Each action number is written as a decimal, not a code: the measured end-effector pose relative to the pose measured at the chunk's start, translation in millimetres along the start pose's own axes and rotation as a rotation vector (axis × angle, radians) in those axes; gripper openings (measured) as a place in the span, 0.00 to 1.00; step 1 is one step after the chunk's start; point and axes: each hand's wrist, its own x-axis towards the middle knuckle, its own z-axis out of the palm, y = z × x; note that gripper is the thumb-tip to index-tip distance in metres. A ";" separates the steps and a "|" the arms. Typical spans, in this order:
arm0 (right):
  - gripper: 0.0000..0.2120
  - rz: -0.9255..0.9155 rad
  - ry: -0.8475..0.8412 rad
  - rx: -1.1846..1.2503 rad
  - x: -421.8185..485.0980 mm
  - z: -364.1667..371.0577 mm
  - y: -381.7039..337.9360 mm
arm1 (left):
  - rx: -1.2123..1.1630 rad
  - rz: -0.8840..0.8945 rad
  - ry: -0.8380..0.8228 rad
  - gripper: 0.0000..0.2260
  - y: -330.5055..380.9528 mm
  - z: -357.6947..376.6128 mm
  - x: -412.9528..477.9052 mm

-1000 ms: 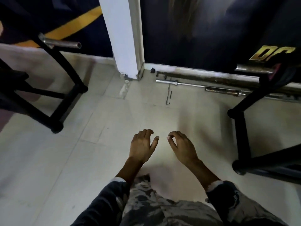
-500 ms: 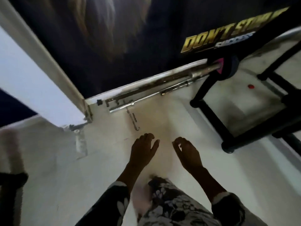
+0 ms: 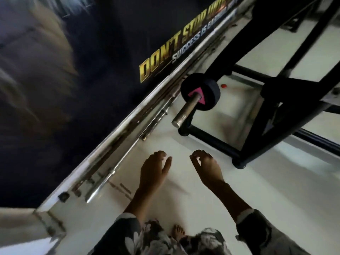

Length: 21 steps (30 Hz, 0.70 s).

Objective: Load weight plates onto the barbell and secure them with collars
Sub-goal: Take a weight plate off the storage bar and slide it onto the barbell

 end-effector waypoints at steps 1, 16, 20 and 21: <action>0.11 0.013 0.031 -0.001 19.0 -3.0 -3.1 | -0.032 0.007 -0.012 0.22 -7.4 3.5 24.6; 0.22 0.172 0.662 0.046 337.1 15.9 88.8 | -0.682 -0.247 -0.142 0.30 -102.6 225.7 369.5; 0.28 0.190 0.757 0.119 363.5 38.4 112.0 | -0.883 -0.198 -0.189 0.33 -97.1 262.0 395.4; 0.28 0.179 0.796 0.146 365.2 42.7 113.8 | -0.945 -0.165 -0.178 0.32 -95.0 266.0 398.4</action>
